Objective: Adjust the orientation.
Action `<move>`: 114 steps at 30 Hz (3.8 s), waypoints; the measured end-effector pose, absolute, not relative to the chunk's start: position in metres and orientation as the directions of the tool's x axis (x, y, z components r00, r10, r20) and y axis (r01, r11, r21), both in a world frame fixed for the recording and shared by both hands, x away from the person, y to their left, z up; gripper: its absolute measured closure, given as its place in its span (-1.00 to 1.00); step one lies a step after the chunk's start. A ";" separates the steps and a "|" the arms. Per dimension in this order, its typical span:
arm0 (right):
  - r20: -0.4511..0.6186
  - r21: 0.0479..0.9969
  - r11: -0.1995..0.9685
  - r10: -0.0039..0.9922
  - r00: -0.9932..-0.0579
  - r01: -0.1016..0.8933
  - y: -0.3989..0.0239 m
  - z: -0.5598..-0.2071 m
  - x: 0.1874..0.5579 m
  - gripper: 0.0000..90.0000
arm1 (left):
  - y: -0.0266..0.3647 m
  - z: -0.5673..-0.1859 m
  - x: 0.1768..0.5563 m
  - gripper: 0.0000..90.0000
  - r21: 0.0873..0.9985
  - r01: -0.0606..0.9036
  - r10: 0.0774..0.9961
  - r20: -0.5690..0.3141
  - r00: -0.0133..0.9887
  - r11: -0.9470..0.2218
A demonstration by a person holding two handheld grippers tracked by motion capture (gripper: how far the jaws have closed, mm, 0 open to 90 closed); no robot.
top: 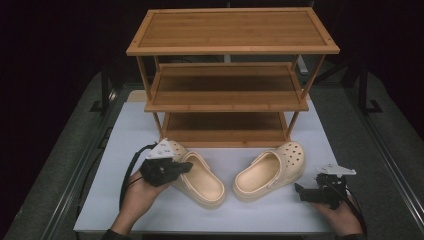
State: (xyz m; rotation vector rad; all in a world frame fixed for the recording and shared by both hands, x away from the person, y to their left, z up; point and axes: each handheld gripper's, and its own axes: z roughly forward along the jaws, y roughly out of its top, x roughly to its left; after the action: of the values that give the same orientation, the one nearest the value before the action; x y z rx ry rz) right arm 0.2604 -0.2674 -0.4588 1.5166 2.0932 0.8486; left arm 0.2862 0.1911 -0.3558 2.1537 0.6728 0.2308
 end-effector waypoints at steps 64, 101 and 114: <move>0.020 0.687 0.218 0.948 -0.318 0.693 -0.268 -0.459 0.260 -1.00 | 0.202 -0.360 0.254 1.00 0.733 0.435 0.495 -0.154 0.855 -0.523; 0.019 0.685 0.219 0.948 -0.318 0.695 -0.267 -0.459 0.261 -1.00 | 0.246 -0.411 0.355 1.00 0.703 0.507 0.692 -0.029 0.721 -0.499; 0.019 0.686 0.219 0.948 -0.318 0.694 -0.267 -0.459 0.260 -1.00 | 0.242 -0.410 0.359 1.00 0.714 0.504 0.697 -0.030 0.716 -0.487</move>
State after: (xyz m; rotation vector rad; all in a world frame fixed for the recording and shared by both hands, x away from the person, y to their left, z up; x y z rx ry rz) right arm 0.2605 -0.2674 -0.4588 1.5174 2.0938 0.8481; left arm 0.3590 0.2418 -0.4096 2.1922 0.9068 0.3421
